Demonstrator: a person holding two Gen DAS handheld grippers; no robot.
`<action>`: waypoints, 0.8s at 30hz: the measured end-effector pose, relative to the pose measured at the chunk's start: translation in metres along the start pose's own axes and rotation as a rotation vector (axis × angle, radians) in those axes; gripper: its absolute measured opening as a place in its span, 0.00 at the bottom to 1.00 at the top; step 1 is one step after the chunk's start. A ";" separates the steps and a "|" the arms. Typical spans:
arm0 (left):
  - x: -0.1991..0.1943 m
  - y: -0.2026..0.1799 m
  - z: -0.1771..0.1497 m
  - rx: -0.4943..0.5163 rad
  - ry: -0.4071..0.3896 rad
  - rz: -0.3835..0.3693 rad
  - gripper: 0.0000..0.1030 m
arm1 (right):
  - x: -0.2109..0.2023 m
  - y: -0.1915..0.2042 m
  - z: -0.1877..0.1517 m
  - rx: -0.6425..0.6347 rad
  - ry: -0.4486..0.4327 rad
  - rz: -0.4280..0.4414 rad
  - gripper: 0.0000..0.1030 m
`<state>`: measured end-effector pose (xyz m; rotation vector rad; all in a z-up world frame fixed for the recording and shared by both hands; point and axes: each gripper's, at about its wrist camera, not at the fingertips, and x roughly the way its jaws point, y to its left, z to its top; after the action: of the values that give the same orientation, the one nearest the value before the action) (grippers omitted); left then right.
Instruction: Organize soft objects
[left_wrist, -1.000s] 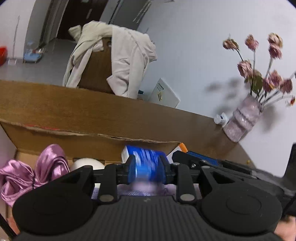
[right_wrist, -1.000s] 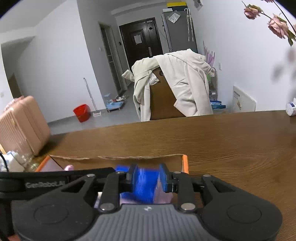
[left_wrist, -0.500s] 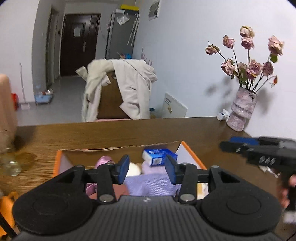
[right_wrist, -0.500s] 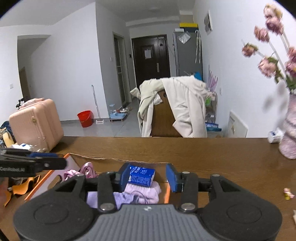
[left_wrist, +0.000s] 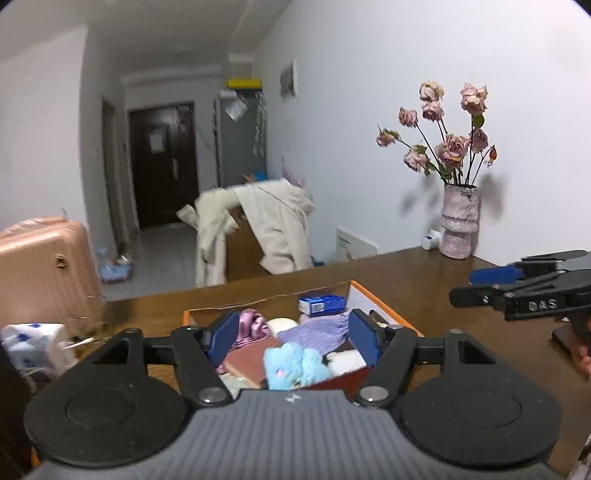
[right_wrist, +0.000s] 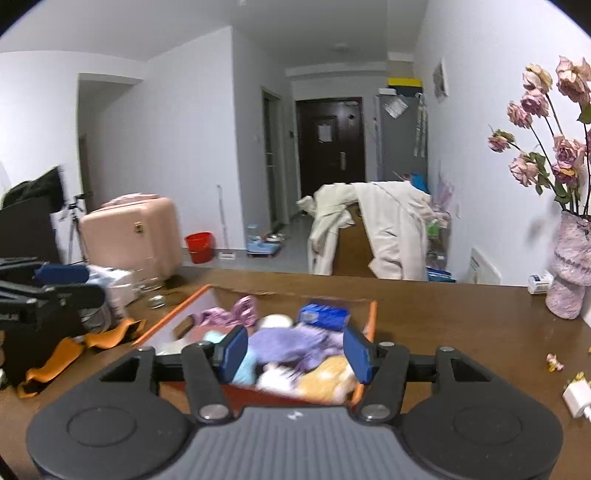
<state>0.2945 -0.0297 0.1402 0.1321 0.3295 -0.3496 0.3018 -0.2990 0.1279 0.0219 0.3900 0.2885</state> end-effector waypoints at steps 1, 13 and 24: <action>-0.009 -0.004 -0.007 0.000 -0.014 0.023 0.69 | -0.008 0.007 -0.007 -0.005 -0.007 0.009 0.59; -0.117 -0.024 -0.110 -0.126 -0.083 0.137 1.00 | -0.103 0.081 -0.106 -0.033 -0.084 0.010 0.73; -0.173 -0.045 -0.187 -0.121 -0.069 0.232 1.00 | -0.152 0.129 -0.193 0.039 -0.102 -0.029 0.77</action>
<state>0.0702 0.0169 0.0204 0.0385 0.2629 -0.1044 0.0592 -0.2250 0.0154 0.0687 0.2944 0.2500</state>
